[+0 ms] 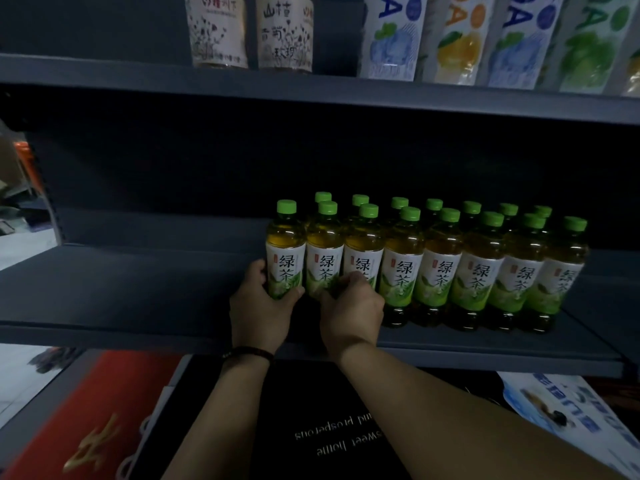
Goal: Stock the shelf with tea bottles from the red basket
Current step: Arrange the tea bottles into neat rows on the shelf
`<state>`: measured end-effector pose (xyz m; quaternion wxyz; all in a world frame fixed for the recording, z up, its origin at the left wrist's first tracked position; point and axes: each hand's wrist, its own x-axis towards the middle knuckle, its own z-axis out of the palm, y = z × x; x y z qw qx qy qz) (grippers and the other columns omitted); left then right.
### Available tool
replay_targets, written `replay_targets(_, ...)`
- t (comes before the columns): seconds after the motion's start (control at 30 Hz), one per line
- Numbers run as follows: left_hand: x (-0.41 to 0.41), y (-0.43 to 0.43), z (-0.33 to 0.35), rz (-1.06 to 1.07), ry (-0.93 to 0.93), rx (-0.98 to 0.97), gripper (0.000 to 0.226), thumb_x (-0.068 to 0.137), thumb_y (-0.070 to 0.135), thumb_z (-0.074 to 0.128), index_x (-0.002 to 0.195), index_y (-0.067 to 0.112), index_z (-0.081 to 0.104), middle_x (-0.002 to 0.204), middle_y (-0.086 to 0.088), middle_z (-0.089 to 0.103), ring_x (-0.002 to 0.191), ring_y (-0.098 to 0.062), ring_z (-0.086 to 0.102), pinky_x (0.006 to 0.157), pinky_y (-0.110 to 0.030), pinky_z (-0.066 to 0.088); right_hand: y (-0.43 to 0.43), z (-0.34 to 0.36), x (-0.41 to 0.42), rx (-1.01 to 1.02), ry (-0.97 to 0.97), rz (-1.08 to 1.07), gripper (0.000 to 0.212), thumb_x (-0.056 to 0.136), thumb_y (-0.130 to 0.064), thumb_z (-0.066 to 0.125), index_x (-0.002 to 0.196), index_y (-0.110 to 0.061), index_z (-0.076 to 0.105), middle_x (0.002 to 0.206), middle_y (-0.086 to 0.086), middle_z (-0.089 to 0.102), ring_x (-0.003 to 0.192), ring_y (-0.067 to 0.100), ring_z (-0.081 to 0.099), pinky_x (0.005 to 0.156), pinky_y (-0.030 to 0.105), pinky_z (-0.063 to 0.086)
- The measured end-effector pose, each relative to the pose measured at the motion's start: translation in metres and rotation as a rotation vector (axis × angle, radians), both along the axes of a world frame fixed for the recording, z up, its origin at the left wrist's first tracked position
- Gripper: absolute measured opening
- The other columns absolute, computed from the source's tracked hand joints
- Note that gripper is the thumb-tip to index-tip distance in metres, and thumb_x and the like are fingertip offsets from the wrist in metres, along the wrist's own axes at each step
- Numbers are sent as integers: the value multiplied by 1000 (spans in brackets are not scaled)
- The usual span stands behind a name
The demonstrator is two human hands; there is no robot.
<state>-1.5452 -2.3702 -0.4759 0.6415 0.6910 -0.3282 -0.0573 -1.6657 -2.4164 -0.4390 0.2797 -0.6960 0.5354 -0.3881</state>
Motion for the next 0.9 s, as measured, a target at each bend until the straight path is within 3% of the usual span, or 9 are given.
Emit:
replay_targets(0.2,0,-8,-1,44,-9,4,64,81,21,92,137,23,62,111,16,68,106,-13,71,93,-33,57,1,-6,4,5,12,4,28,95,-34,74,116,-16,69,114,6,75,107,21,71,75,21,48)
replay_targets(0.37,-4,-8,-1,62,-3,16,62,83,20,90,138,23,62,112,14,67,106,-11,68,91,-29,52,1,-10,7,20,13,2,29,97,-36,71,116,-15,70,116,8,75,109,24,71,75,22,46)
replay_targets(0.53,-6,-9,-2,89,-32,29,59,84,22,89,136,22,62,123,5,75,109,-15,70,91,-28,50,4,-15,12,39,-11,-16,33,96,-34,71,120,-12,67,120,11,73,114,27,69,82,27,52)
replay_targets(0.7,-2,-10,-3,40,-14,28,62,84,21,89,138,24,59,112,15,68,108,-13,71,92,-29,53,4,-22,9,19,-48,-8,28,95,-31,73,117,-14,67,118,9,74,114,27,68,84,26,49)
replay_targets(0.9,3,-10,-3,4,-25,73,63,85,17,88,139,21,56,124,10,69,111,-12,66,89,-28,51,5,-29,-2,-60,-62,96,30,91,-29,76,118,-18,66,113,4,75,109,21,70,88,28,57)
